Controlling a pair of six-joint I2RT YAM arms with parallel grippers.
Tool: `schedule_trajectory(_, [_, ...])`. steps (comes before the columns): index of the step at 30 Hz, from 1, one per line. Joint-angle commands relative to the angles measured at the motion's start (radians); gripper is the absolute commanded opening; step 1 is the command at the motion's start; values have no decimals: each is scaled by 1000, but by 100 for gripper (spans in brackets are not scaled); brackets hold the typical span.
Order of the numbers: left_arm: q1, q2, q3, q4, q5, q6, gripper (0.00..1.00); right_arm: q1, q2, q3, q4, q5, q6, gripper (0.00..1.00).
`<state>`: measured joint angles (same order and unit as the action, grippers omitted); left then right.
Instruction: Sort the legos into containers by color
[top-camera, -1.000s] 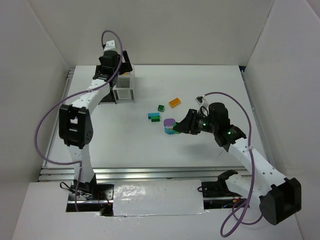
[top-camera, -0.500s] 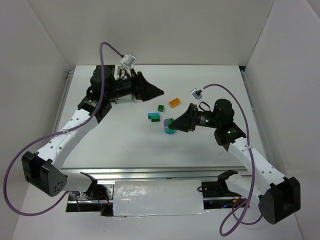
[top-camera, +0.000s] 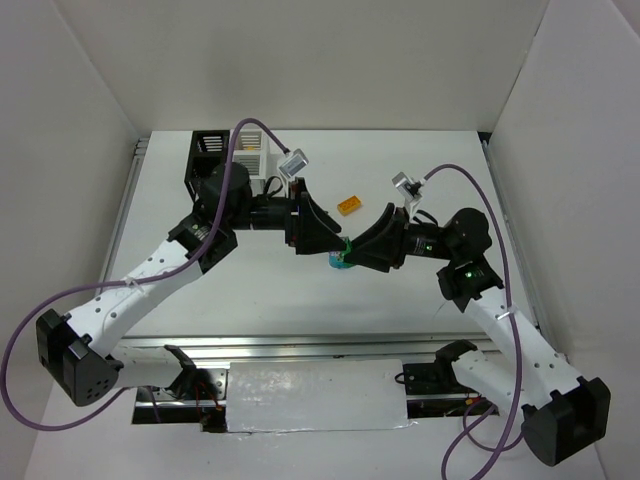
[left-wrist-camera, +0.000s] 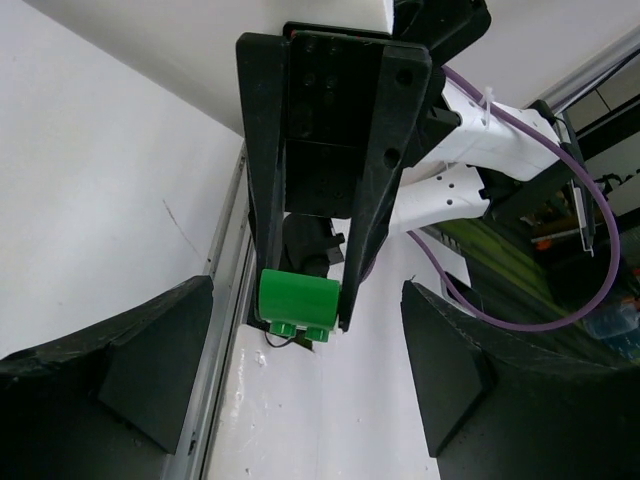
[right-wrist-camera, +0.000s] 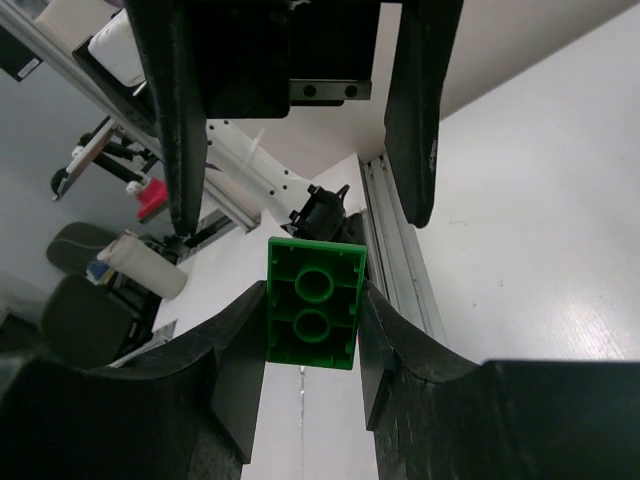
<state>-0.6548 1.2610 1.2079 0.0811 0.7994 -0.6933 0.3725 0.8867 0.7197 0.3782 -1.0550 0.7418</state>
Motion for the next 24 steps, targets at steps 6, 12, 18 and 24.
schedule_trajectory(6, [-17, 14, 33, 19, 24, 5, 87, -4, -32, 12, 21, 10, -51, 0])
schedule_trajectory(12, [-31, 57, 67, -12, 34, 6, 85, -4, -32, 23, 13, 13, -70, 0])
schedule_trajectory(18, [-40, 63, 74, 6, 55, -6, 71, -3, -31, 38, -19, 47, -108, 0])
schedule_trajectory(24, [-43, 55, 78, 19, 87, 3, 27, -3, -25, 32, 5, 67, -91, 0])
